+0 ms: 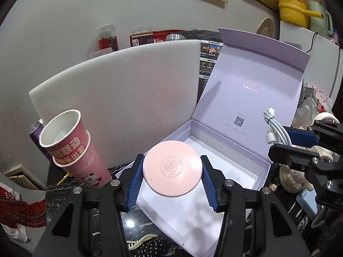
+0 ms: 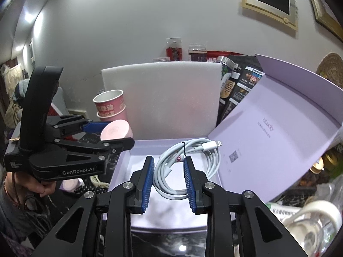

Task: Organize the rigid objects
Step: 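Carry the pink compact and white cable over the lilac gift box with both grippers, then lower both items into the lilac box and open both grippers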

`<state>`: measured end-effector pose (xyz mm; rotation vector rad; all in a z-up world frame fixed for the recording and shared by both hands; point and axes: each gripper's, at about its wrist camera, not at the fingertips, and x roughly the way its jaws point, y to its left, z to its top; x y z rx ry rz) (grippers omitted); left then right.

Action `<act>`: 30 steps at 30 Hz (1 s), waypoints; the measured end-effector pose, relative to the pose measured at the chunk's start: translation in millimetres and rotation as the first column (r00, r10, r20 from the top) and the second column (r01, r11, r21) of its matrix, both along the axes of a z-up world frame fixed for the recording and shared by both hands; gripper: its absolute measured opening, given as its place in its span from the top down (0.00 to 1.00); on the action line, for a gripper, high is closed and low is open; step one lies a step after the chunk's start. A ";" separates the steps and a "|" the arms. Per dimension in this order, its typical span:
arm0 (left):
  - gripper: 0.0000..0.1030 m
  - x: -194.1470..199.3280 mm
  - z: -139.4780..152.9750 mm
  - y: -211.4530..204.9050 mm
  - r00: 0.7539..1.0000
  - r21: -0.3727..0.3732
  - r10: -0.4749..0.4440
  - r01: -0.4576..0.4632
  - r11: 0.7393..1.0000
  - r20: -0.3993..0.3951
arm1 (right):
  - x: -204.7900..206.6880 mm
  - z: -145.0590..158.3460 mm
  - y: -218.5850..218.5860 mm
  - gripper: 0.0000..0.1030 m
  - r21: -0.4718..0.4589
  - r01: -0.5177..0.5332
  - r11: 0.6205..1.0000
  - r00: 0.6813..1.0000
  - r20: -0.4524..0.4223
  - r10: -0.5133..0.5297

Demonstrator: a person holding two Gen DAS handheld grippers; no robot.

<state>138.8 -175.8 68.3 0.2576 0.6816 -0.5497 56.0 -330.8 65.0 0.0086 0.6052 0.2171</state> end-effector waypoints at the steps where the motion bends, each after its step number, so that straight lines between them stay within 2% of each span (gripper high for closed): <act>1: 0.51 2.8 -1.1 -1.7 1.000 0.000 -0.005 0.005 1.000 -0.004 | 3.1 0.3 -0.4 0.73 0.002 -0.003 1.000 1.000 -0.001 0.003; 17: 0.51 51.9 -23.0 -29.1 0.999 0.051 -0.028 0.030 0.998 -0.038 | 54.8 -16.2 -3.8 0.72 0.004 -0.028 1.000 0.999 -0.043 0.028; 30: 0.51 77.1 -58.3 -49.7 0.994 0.102 -0.043 0.054 0.993 -0.105 | 85.2 -47.1 -12.4 0.72 0.017 -0.009 1.000 0.991 -0.131 0.011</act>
